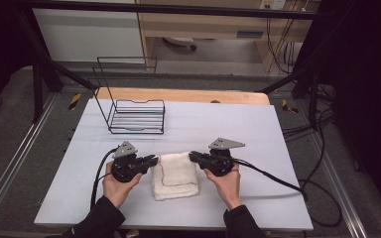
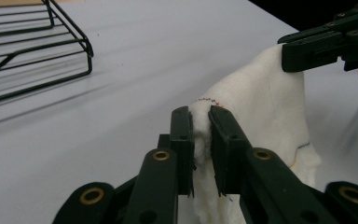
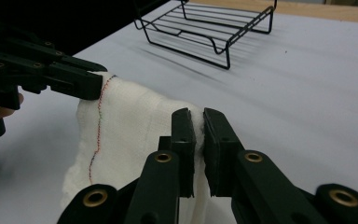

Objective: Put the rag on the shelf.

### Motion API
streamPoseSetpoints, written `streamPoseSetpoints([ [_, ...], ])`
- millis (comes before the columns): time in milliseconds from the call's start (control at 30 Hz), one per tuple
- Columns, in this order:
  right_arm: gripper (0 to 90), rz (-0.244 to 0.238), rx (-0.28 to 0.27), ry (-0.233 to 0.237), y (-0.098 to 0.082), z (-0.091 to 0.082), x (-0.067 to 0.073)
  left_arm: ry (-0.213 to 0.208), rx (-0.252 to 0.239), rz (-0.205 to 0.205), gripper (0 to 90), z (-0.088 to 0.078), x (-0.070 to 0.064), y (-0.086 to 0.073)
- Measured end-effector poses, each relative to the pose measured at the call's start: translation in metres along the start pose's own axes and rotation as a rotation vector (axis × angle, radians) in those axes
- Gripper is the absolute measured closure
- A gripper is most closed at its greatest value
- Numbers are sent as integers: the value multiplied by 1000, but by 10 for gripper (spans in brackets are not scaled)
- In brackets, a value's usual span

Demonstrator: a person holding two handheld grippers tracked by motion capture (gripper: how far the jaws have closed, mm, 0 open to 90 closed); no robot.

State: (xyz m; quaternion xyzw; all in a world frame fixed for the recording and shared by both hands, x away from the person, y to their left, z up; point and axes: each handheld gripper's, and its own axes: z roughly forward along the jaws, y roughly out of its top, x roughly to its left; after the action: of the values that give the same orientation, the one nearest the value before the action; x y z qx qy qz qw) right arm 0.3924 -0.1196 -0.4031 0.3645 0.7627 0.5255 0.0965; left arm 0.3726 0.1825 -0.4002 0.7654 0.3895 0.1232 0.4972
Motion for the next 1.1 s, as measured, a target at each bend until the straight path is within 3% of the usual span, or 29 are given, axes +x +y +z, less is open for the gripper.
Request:
streamPoseSetpoints([
  [167,834,-41,-50,-10,8,-8,8,8,-43,18,794,-7,-4,4],
  [1100,837,-139,-223,-50,38,-32,39,32,-225,61,795,-43,-15,28],
])
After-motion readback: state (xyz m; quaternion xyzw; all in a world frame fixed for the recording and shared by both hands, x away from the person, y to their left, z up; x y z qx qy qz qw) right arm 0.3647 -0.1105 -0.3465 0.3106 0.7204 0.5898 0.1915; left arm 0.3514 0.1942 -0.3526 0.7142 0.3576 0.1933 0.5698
